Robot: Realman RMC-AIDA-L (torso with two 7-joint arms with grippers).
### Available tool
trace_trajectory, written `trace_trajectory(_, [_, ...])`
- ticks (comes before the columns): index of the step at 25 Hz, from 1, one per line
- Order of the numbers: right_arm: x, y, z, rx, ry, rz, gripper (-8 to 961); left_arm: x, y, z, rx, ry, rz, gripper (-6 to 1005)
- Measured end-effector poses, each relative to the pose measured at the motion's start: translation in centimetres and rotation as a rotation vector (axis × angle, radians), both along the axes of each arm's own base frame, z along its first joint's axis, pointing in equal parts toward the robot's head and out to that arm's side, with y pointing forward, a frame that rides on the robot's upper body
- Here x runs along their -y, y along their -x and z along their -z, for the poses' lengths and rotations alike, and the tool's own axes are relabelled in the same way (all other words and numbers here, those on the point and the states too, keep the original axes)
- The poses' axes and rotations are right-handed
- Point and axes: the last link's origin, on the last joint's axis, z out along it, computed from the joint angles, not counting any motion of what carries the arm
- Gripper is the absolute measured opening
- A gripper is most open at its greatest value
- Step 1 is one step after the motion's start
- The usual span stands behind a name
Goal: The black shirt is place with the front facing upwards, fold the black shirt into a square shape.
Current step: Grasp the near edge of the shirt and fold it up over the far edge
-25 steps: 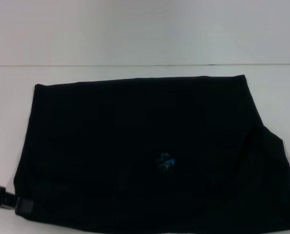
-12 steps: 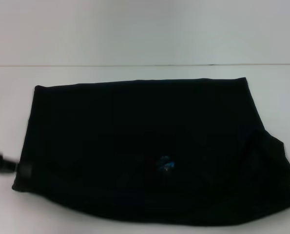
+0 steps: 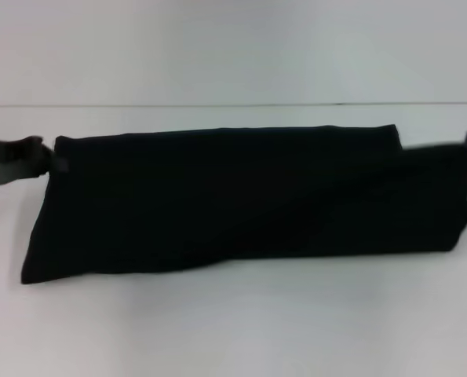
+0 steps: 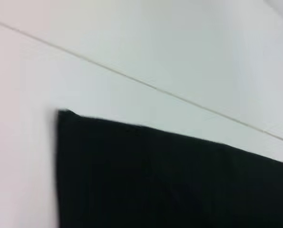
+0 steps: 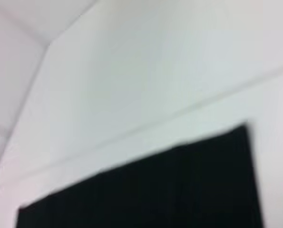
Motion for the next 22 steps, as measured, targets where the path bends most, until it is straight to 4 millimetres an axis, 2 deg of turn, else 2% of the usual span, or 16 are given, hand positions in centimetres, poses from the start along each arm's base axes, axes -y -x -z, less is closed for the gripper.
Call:
trace_trajectory(5, [-3.5,0.9,2.7,0.122,-0.073,0.026,21,-2.1,-0.3,1.4,-0.092,-0.058,-0.046,1])
trace_trajectory(10, [-5.4,1.8,4.2,0.211,-0.138,0.022,21,-2.9,-0.5,1.6,-0.11,-0.105,-0.048,2])
trace_trajectory(17, [-6.7,2.1,3.7,0.262,-0.221,0.034,25,-4.1,-1.6,1.5,-0.151,-0.168,0.016,2])
trace_trajectory(22, [-6.6,2.5,4.6,0.291,-0.186,0.005,30,-4.7,-1.6,1.2,-0.254,-0.171,0.081,2])
